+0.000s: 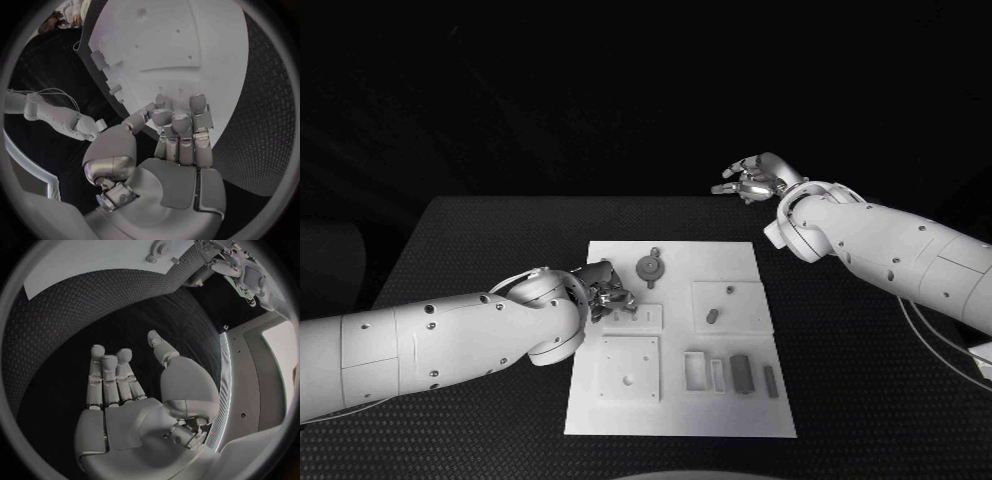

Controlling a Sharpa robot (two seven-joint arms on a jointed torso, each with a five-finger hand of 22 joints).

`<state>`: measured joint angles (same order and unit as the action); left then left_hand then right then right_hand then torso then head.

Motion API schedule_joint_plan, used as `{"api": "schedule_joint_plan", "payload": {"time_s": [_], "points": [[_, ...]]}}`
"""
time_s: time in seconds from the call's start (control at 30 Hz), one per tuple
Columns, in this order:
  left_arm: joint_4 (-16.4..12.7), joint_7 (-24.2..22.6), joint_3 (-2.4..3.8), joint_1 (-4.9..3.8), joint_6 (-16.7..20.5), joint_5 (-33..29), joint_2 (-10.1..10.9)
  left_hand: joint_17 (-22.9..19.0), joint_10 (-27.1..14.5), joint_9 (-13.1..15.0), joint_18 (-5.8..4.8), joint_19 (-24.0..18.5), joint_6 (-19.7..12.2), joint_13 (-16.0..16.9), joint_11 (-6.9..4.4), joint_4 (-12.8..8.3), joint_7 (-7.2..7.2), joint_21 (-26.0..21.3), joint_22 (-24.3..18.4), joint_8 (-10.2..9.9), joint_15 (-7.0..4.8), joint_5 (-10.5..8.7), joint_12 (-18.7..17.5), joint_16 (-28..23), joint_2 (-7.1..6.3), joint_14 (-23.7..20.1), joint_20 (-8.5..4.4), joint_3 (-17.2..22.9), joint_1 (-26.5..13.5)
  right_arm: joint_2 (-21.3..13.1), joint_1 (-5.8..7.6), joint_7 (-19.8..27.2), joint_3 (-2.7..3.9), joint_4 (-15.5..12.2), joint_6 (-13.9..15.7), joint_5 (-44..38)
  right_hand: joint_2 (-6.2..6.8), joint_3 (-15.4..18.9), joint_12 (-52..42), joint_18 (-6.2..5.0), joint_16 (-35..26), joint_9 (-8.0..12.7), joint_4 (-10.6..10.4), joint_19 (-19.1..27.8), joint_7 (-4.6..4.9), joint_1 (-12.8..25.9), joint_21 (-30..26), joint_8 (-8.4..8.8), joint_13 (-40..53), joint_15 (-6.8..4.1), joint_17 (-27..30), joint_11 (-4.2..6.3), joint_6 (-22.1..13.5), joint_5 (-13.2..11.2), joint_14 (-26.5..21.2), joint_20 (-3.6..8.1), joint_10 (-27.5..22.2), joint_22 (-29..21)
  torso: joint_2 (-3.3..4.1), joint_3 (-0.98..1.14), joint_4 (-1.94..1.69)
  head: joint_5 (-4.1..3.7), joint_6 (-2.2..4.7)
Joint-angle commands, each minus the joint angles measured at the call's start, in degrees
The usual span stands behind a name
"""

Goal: Assemble the parts on the task board

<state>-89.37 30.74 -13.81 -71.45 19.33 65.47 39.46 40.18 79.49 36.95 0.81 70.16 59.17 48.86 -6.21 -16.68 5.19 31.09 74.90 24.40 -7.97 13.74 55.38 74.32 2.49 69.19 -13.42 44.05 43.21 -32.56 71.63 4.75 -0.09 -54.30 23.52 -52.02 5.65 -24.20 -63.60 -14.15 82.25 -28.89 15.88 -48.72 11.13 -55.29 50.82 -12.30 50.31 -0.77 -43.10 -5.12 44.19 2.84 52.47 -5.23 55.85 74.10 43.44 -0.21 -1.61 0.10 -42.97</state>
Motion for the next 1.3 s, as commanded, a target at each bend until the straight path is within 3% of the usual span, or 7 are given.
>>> {"api": "schedule_joint_plan", "payload": {"time_s": [0.03,0.23,0.5,0.93,1.3], "points": [[-0.15,-0.60,0.02,0.01,0.04,-0.64,-0.27,-0.17,-0.60,0.31,0.98,0.63,10.89,-0.12,-0.91,0.17,-5.99,-0.06,0.97,0.14,-0.43,0.27,0.37,0.40,0.75,-0.77,-0.34,-0.08,1.17,0.12,0.03,0.29,0.02,0.06,-0.75,0.04,-0.13,0.32,-0.39,-0.85,0.20,0.09,-0.12,0.03,0.04,0.43,-0.06,-0.35,-0.07,-0.43,0.07,0.27,0.52,0.03,0.07,-0.41,-8.68,0.09,0.00,0.00,-0.01,0.04,-0.03],[0.09,-0.30,0.02,0.02,-0.43,-0.78,-0.45,-0.37,-0.59,0.32,0.94,0.62,10.87,-0.19,-0.90,0.17,-5.98,-0.12,0.95,0.09,-0.41,0.25,0.37,0.47,0.99,-0.79,-0.32,-0.25,1.02,0.21,0.02,0.23,0.02,0.03,-0.88,0.04,-0.15,0.32,-0.41,-0.85,0.22,0.09,-0.13,0.03,0.04,0.47,-0.06,-0.36,-0.10,-0.43,0.09,0.27,0.52,0.03,0.06,-0.41,-8.68,0.09,0.00,0.02,-0.05,0.15,-0.10],[0.31,0.43,0.01,0.82,0.19,-0.83,-0.54,-0.94,-0.66,0.36,0.89,0.51,10.83,-0.37,-0.86,0.07,-5.94,-0.30,0.93,-0.08,-0.37,-0.28,0.36,0.71,1.78,-0.94,-0.31,-0.55,0.43,0.24,0.02,0.20,0.02,0.36,-0.92,0.04,-0.20,0.30,-0.43,-0.85,0.24,0.10,-0.11,0.04,0.03,0.47,-0.07,-0.36,-0.14,-0.43,0.12,0.28,0.52,0.03,0.05,-0.40,-8.70,0.10,0.01,-0.01,0.01,0.21,-0.21],[-0.29,0.14,0.01,1.99,5.70,0.51,0.07,-1.19,-0.57,0.41,0.94,0.63,10.99,-0.42,-0.93,0.00,-6.01,-0.27,0.97,-0.06,-0.43,-0.42,0.43,0.91,1.68,-0.85,-0.39,-0.45,0.48,0.25,0.02,0.22,0.02,0.56,-0.98,0.04,-0.22,0.29,-0.48,-0.85,0.26,0.11,-0.06,0.05,0.03,0.47,-0.08,-0.38,-0.20,-0.44,0.16,0.28,0.51,0.03,0.03,-0.39,-8.71,0.10,-0.02,0.03,-0.06,0.29,-0.47],[-0.88,0.30,0.01,2.33,4.99,0.81,0.23,-1.38,-0.51,0.44,0.96,0.72,11.06,-0.48,-0.97,0.00,-6.05,-0.26,0.98,-0.07,-0.49,-0.58,0.46,1.01,1.61,-0.78,-0.43,-0.37,0.53,0.14,0.01,0.22,0.01,0.57,-1.05,0.04,-0.23,0.30,-0.51,-0.85,0.28,0.13,-0.05,0.05,0.03,0.52,-0.08,-0.39,-0.26,-0.44,0.19,0.28,0.51,0.02,0.01,-0.39,-8.73,0.11,-0.02,0.01,-0.01,0.30,-0.56]]}}
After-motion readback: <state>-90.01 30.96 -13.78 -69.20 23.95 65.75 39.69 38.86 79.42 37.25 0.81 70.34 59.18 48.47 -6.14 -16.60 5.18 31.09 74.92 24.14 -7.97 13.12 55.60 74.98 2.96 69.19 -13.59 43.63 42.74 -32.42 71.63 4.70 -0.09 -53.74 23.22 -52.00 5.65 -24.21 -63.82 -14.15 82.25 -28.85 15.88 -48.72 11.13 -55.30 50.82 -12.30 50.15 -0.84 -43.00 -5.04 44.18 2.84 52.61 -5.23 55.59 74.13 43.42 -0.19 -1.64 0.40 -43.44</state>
